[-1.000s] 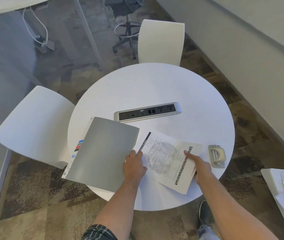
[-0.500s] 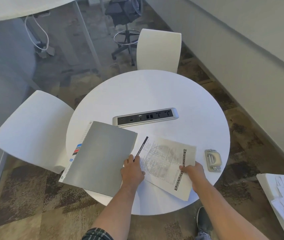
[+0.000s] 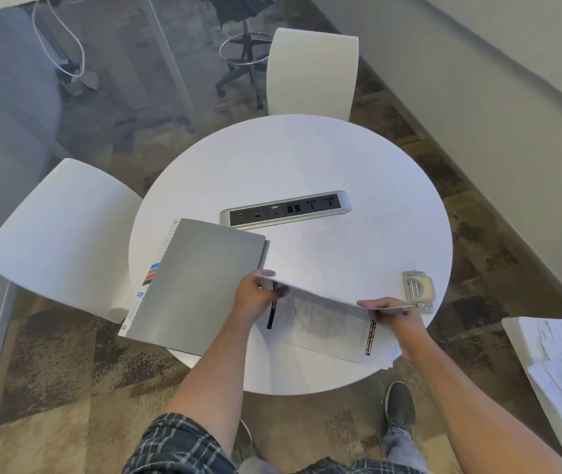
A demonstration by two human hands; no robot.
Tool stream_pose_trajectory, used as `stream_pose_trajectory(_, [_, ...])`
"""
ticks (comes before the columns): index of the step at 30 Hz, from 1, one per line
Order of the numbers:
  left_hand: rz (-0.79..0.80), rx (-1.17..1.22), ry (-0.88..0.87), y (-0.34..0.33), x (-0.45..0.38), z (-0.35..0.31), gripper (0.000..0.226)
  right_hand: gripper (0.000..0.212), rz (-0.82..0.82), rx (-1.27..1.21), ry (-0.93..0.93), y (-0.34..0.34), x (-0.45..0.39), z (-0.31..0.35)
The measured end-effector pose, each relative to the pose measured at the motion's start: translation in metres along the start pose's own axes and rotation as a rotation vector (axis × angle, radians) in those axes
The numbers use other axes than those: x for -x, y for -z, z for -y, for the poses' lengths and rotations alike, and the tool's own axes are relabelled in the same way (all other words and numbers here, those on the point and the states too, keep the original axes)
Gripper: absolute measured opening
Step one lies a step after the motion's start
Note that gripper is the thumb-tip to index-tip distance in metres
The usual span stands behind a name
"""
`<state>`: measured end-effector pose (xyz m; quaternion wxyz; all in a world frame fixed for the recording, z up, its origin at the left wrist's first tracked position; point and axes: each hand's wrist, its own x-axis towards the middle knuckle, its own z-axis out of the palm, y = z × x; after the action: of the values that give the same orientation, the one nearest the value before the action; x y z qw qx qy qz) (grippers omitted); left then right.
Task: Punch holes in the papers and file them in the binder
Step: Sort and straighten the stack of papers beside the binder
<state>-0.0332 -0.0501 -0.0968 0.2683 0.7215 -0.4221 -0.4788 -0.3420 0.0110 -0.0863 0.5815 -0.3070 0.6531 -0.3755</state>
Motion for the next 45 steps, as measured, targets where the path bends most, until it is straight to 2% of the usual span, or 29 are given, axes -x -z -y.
stream_pose_trajectory(1, [0.026,0.046,-0.025,0.003,0.003,-0.003,0.042,0.037,-0.035,-0.045,-0.009,0.001,0.000,0.000])
stream_pose_trajectory(3, [0.111,0.149,-0.044,0.011,0.012,-0.013,0.029,0.037,-0.064,-0.135,-0.034,0.004,-0.001,0.004])
stream_pose_trajectory(10, [0.226,0.338,-0.105,0.037,0.030,-0.045,0.053,0.039,0.022,-0.130,0.137,0.002,-0.012,0.049])
stream_pose_trajectory(15, [0.130,0.410,-0.183,0.039,0.044,-0.042,0.039,0.036,0.058,-0.123,0.231,0.008,-0.010,0.062])
stream_pose_trajectory(21, [0.145,0.273,-0.109,0.019,0.051,-0.010,0.029,0.031,0.054,0.095,0.199,0.008,-0.007,0.038])
stream_pose_trajectory(26, [0.105,0.275,-0.150,0.021,0.047,-0.014,0.024,0.029,-0.038,0.065,0.193,0.012,-0.014,0.038])
stream_pose_trajectory(30, [0.174,0.137,-0.119,0.020,0.045,0.007,0.013,0.016,-0.008,0.199,0.119,0.015,-0.014,0.033])
stream_pose_trajectory(32, [0.152,0.156,-0.070,0.018,0.043,0.012,0.004,0.011,-0.020,0.219,0.125,0.016,-0.019,0.030])
stream_pose_trajectory(34, [0.048,0.199,-0.076,0.019,0.039,0.009,0.036,0.010,-0.035,0.161,0.140,0.017,-0.024,0.031])
stream_pose_trajectory(35, [0.009,0.226,-0.092,0.021,0.039,0.005,0.042,0.012,-0.025,0.125,0.134,0.017,-0.025,0.033])
stream_pose_trajectory(37, [-0.016,0.375,-0.069,0.027,0.038,-0.004,0.034,0.014,0.009,0.021,0.105,0.014,-0.023,0.034])
stream_pose_trajectory(39, [-0.012,0.635,0.051,0.027,0.043,-0.012,0.018,0.017,0.024,-0.066,0.076,0.007,-0.022,0.029])
stream_pose_trajectory(41, [0.058,0.822,0.147,0.018,0.053,-0.016,0.028,0.021,0.017,-0.165,0.036,-0.006,-0.018,0.018])
stream_pose_trajectory(43, [0.130,0.892,0.170,0.000,0.063,-0.016,0.042,0.023,0.011,-0.275,-0.030,-0.023,-0.012,0.003])
stream_pose_trajectory(45, [0.181,0.899,0.171,-0.022,0.072,-0.013,0.046,0.029,0.058,-0.339,-0.092,-0.042,0.001,-0.011])
